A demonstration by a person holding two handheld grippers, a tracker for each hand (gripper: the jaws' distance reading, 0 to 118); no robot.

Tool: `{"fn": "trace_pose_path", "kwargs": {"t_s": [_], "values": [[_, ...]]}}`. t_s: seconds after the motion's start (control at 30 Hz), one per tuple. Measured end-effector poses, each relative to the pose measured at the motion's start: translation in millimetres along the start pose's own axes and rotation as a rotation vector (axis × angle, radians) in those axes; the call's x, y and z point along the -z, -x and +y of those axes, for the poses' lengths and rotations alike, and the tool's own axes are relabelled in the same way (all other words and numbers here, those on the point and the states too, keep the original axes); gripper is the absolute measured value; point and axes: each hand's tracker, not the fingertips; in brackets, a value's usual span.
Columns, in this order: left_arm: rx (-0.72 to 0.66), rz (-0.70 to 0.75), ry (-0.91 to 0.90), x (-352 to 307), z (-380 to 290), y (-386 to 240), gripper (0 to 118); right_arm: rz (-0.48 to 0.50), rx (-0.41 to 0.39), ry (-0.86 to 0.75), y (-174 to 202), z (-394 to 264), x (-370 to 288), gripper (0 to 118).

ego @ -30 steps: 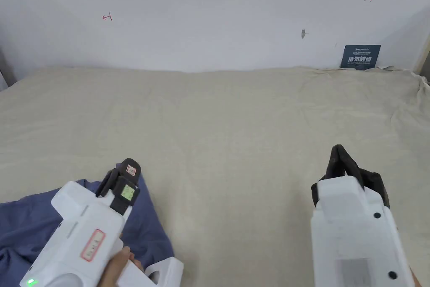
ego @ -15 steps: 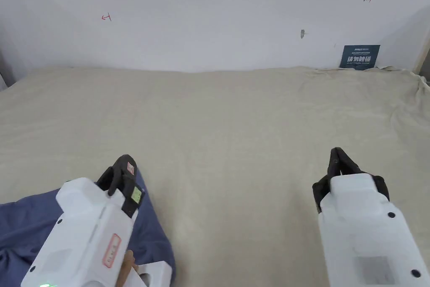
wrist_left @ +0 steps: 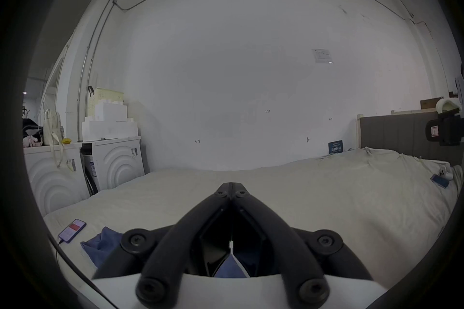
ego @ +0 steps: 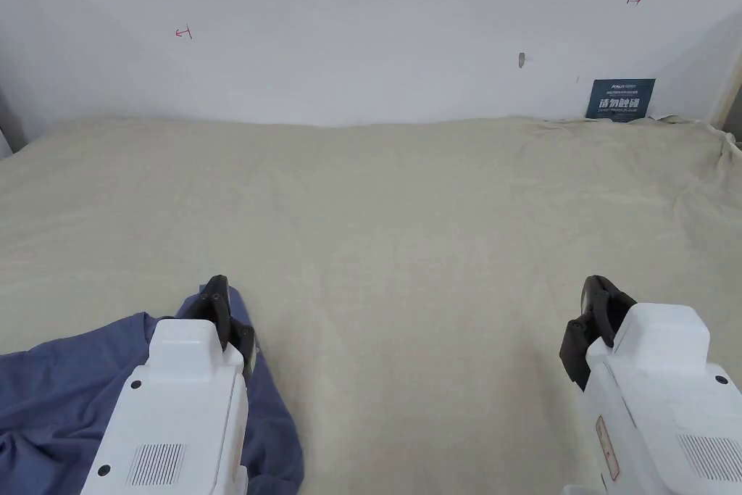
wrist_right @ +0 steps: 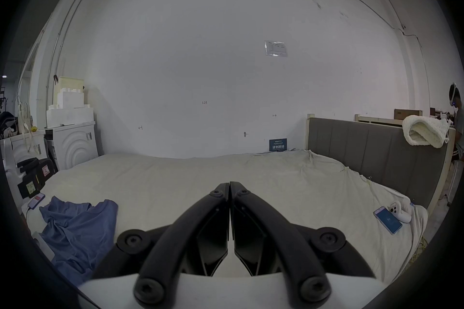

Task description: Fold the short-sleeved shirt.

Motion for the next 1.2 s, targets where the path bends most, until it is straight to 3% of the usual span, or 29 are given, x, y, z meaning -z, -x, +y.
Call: {"fn": "trace_pose_path", "kwargs": {"t_s": [1.2], "values": [[-0.001, 0.004, -0.004, -0.8, 1.5, 3.4, 0, 0.008, -0.025, -0.002, 0.5, 2.2, -1.4, 0]]}}
